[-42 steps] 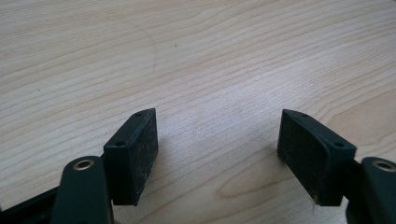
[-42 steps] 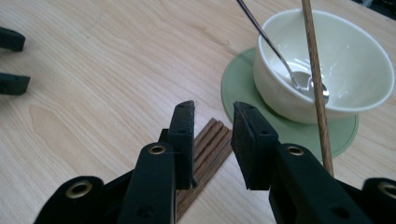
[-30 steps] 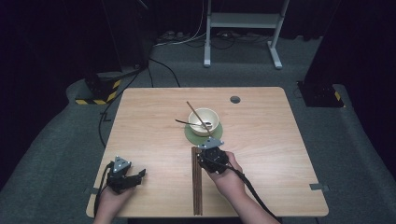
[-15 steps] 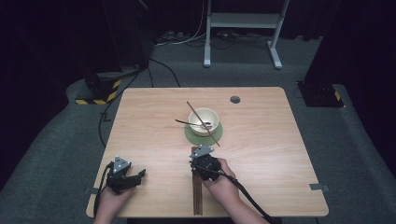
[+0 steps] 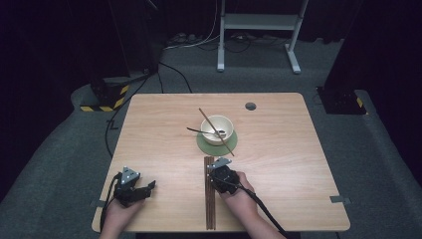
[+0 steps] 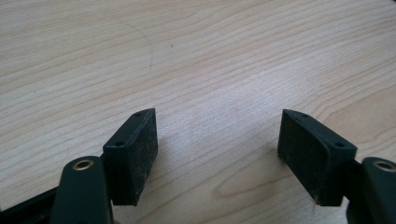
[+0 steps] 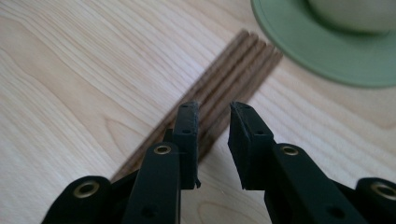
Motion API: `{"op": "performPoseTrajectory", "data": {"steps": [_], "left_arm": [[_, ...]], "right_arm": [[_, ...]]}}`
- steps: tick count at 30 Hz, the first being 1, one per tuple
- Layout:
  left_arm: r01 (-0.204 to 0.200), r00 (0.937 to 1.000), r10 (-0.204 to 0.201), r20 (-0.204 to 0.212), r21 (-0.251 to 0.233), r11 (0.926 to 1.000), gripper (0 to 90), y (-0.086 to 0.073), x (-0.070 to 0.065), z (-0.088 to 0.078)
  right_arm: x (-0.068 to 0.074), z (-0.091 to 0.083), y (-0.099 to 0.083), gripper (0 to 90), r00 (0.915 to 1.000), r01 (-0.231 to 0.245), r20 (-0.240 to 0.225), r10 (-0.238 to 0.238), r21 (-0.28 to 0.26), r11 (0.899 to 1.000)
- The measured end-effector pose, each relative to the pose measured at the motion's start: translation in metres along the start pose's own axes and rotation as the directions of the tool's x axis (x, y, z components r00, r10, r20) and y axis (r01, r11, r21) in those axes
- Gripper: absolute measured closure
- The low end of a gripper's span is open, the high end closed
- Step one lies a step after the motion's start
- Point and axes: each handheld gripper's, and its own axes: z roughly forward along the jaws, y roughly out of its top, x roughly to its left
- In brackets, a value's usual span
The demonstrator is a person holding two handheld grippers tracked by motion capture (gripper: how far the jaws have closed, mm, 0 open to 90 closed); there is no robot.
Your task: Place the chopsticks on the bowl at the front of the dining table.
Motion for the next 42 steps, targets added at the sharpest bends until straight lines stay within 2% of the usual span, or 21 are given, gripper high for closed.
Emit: {"op": "performPoseTrajectory", "data": {"steps": [2,4,6,9,15,20,22,23,25,28,32,33,35,42], "left_arm": [[-0.006,1.0,0.006,0.0,0.003,1.0,28.8,0.0,0.0,0.0],[-0.005,1.0,0.005,0.0,0.002,1.0,28.8,0.0,0.0,0.0],[-0.005,1.0,0.005,0.0,0.002,1.0,28.8,0.0,0.0,0.0],[0.002,1.0,-0.002,0.001,-0.001,1.0,28.8,0.0,0.0,0.0],[0.0,1.0,0.0,0.003,0.002,1.0,28.8,0.0,0.0,0.0],[0.002,1.0,-0.002,0.004,0.002,1.0,28.8,0.0,0.0,0.0],[0.006,1.0,-0.006,0.005,-0.001,1.0,28.8,0.0,0.0,0.0],[0.006,1.0,-0.006,0.005,0.0,1.0,28.8,0.0,0.0,0.0],[0.002,1.0,-0.002,0.004,0.001,1.0,28.8,0.0,0.0,0.0],[0.002,1.0,-0.002,0.004,0.001,1.0,28.8,0.0,0.0,0.0],[0.002,1.0,-0.002,0.004,0.001,1.0,28.8,0.0,0.0,0.0],[0.003,1.0,-0.003,0.005,0.001,1.0,28.8,0.0,0.0,0.0],[0.006,1.0,-0.006,0.006,0.0,1.0,28.8,0.0,0.0,0.0],[0.007,1.0,-0.007,0.006,-0.001,1.0,28.8,0.0,0.0,0.0]], "right_arm": [[-0.003,0.003,-0.005,72.4,0.9996,-0.027,-0.008,0.027,0.013,1.0],[-0.005,0.001,-0.007,72.5,0.9989,-0.046,-0.011,0.047,0.004,0.999],[-0.006,0.001,-0.009,72.3,0.9989,-0.047,-0.001,0.047,-0.003,0.999],[-0.007,-0.001,-0.008,72.0,0.9971,-0.072,-0.026,0.072,-0.009,0.997],[-0.006,0.002,-0.009,72.3,0.998,-0.057,-0.029,0.056,-0.008,0.998],[-0.01,0.002,-0.01,72.9,0.9962,-0.085,-0.021,0.085,0.006,0.996],[-0.012,0.001,-0.011,72.9,0.9956,-0.091,-0.024,0.091,-0.008,0.996],[-0.011,-0.001,-0.011,72.9,0.9934,-0.112,-0.029,0.111,-0.013,0.994],[-0.01,-0.001,-0.011,72.5,0.9956,-0.089,-0.032,0.088,-0.03,0.996],[-0.008,0.001,-0.011,72.4,0.9961,-0.079,-0.042,0.078,-0.018,0.997],[-0.006,0.002,-0.01,72.2,0.9937,-0.102,-0.048,0.101,-0.019,0.995],[-0.006,0.003,-0.01,72.2,0.9948,-0.09,-0.05,0.089,-0.025,0.996],[-0.005,0.003,-0.01,72.4,0.9941,-0.096,-0.054,0.094,-0.022,0.995],[-0.008,0.003,-0.011,73.4,0.9965,-0.078,-0.031,0.078,-0.017,0.997]]}}
